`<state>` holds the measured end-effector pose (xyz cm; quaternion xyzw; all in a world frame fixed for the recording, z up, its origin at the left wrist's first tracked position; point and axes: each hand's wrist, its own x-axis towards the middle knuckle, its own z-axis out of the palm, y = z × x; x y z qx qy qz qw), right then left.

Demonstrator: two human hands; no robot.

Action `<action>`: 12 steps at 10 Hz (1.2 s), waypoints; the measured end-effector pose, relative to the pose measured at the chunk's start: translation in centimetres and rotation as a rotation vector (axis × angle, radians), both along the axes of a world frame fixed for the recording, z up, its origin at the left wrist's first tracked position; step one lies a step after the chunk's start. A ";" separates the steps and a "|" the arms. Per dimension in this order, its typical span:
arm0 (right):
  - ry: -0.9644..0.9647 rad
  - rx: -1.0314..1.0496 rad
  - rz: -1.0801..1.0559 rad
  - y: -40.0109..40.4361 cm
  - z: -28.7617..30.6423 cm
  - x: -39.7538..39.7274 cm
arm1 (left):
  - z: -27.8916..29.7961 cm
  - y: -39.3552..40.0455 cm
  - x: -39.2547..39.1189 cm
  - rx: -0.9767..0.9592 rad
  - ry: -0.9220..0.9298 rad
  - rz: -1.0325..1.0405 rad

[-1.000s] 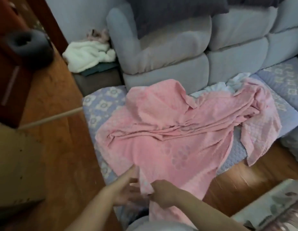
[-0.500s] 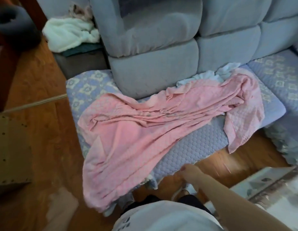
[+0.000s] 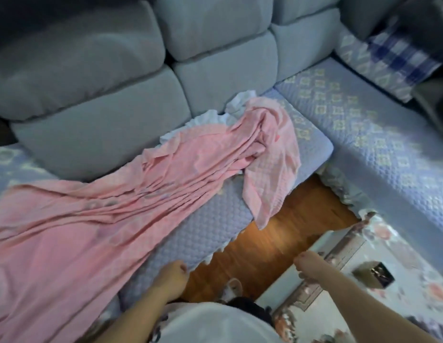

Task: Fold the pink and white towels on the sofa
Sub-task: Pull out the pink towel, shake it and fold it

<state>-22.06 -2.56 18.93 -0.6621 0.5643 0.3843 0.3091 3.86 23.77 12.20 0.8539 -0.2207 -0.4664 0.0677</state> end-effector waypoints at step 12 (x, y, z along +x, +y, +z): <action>-0.868 -0.215 -0.987 -63.7 -1.0 -2.7 | -2.7 -51.1 -13.7 -0.107 0.386 0.852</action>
